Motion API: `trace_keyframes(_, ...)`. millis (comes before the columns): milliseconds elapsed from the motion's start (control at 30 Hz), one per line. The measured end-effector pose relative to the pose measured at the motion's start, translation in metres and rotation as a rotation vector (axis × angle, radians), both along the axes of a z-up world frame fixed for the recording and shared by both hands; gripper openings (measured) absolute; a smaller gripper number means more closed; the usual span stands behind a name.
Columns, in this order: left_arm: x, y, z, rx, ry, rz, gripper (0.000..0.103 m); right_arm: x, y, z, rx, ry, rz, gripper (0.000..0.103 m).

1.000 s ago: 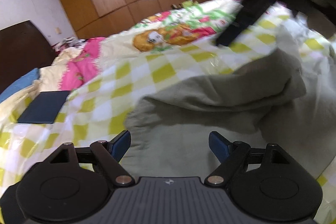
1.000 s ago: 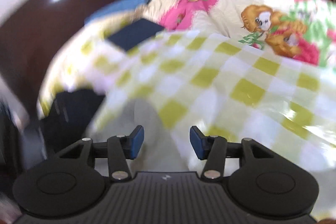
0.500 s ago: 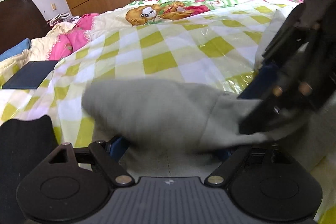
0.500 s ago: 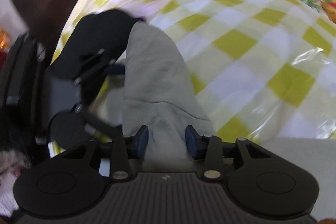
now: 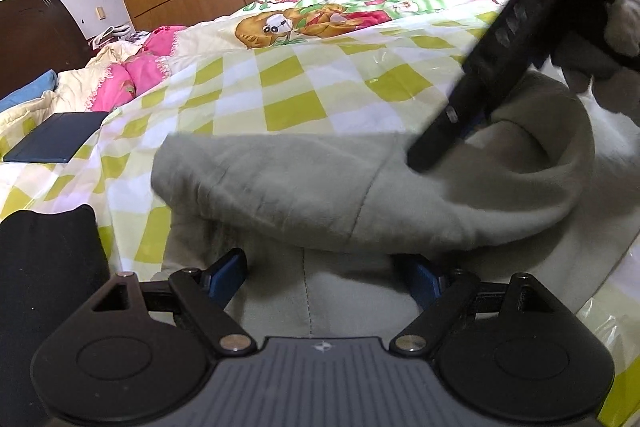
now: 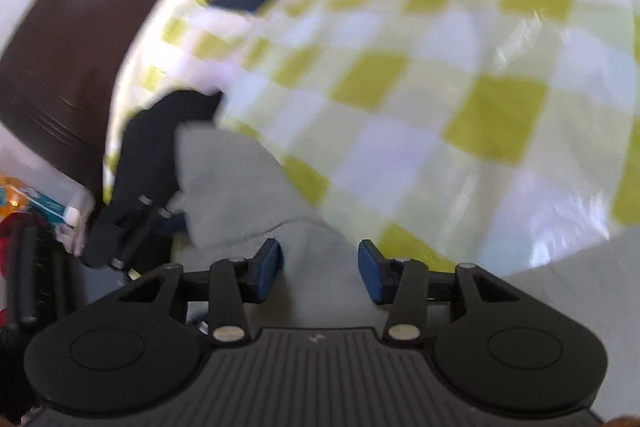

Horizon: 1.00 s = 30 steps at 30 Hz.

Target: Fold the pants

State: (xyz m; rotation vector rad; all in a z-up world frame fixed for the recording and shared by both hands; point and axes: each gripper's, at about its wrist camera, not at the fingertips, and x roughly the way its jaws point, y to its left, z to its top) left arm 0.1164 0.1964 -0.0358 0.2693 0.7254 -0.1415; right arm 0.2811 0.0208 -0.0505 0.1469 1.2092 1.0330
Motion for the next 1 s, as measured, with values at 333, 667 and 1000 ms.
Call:
trace_keyframes(333,-0.001,-0.003,0.001,0.008,-0.006,-0.003,0.097,0.004,0.019,0.007,0.064,0.046,0.000,0.008)
trace_keyframes(667,0.050,-0.014,0.004,0.049,-0.038,0.029,0.097,0.072,0.075,0.101,-0.258,-0.832,-0.211,0.021)
trace_keyframes(1000,0.021,0.007,0.012,0.082,-0.058,0.055,0.098,-0.005,0.020,0.099,-0.131,-0.705,-0.140,0.031)
